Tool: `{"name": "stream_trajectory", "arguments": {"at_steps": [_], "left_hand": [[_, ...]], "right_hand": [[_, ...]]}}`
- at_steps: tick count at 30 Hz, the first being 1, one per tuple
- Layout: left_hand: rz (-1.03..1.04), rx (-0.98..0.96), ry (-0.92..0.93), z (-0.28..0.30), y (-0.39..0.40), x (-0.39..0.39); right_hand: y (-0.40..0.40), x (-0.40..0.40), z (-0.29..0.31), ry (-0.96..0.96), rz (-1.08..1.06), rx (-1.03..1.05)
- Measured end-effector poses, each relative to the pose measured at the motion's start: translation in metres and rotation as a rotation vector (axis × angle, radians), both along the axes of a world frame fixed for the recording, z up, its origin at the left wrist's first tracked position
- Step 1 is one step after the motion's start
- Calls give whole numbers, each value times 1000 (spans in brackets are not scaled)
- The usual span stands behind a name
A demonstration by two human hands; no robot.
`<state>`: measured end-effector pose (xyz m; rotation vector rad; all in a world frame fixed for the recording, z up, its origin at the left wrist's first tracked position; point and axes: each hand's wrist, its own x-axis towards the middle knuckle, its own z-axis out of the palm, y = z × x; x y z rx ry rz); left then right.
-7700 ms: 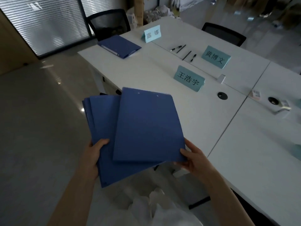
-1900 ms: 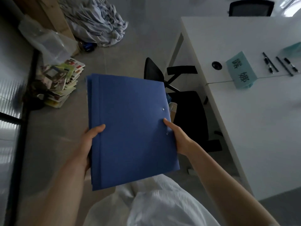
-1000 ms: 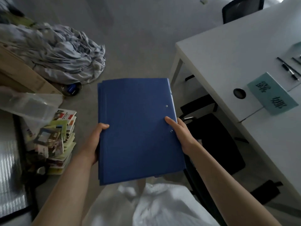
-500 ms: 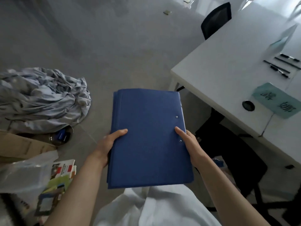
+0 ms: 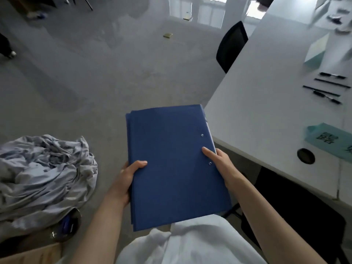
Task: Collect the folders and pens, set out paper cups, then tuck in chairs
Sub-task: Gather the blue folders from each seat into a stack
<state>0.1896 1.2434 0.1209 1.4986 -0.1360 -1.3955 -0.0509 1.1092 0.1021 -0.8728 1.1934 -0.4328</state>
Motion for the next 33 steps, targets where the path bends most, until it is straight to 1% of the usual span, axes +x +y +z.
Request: {"name": "stream_trajectory", "arguments": {"at_steps": [2, 6, 13, 16, 20, 25, 30, 32, 33], "left_hand": [[-1, -4, 7, 2, -40, 18], [-48, -14, 6, 4, -99, 41], [-224, 67, 17, -10, -215, 65], [-338, 79, 14, -14, -272, 78], [-506, 46, 2, -14, -357, 100], [-771, 19, -22, -15, -460, 124], [-1008, -19, 3, -17, -537, 115], [-1103, -24, 6, -19, -561, 99], [-1126, -29, -4, -18, -565, 97]], "right_hand": [[-36, 16, 7, -7, -19, -11], [-82, 34, 10, -25, -64, -15], [-149, 43, -4, 28, -284, 54], [-179, 49, -6, 40, -384, 99], [-219, 67, -11, 33, -523, 134], [-262, 89, -15, 25, -698, 140], [-280, 95, -11, 9, -881, 114], [-281, 90, -6, -3, -962, 120], [-280, 89, -5, 3, -969, 117]]}}
